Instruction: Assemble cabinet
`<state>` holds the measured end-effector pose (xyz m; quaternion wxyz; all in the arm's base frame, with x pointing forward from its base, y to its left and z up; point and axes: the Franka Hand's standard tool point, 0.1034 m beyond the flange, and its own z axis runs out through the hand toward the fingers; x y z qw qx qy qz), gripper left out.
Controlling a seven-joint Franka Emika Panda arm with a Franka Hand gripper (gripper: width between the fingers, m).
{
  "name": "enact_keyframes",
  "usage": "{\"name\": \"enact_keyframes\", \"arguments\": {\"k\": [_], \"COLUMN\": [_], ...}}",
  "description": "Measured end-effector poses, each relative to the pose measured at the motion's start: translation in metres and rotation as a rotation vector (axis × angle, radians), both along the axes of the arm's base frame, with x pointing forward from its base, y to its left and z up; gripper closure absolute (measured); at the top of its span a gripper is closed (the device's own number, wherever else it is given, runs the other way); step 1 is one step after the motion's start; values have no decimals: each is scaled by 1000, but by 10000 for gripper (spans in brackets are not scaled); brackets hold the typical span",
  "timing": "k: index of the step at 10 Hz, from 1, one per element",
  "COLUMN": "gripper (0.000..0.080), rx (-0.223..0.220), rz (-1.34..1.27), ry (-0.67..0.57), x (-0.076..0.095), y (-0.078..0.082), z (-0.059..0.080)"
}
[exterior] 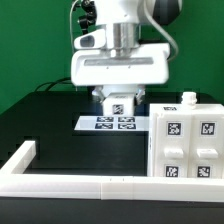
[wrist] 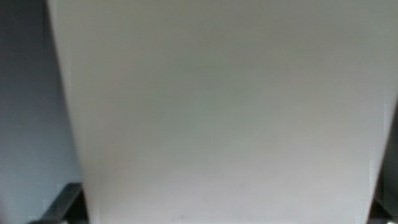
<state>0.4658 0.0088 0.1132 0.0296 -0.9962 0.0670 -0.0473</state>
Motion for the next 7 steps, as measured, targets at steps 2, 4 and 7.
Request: {"name": "enact_keyframes", "arguments": {"k": [2,4,7], "gripper": [256,256,256], "rx": [13,20,19], "rz": [-11,-13,-11], "ry": [21,31,29], "x": [23,44,43], "y": [21,34,33], "z": [28,50,47]}}
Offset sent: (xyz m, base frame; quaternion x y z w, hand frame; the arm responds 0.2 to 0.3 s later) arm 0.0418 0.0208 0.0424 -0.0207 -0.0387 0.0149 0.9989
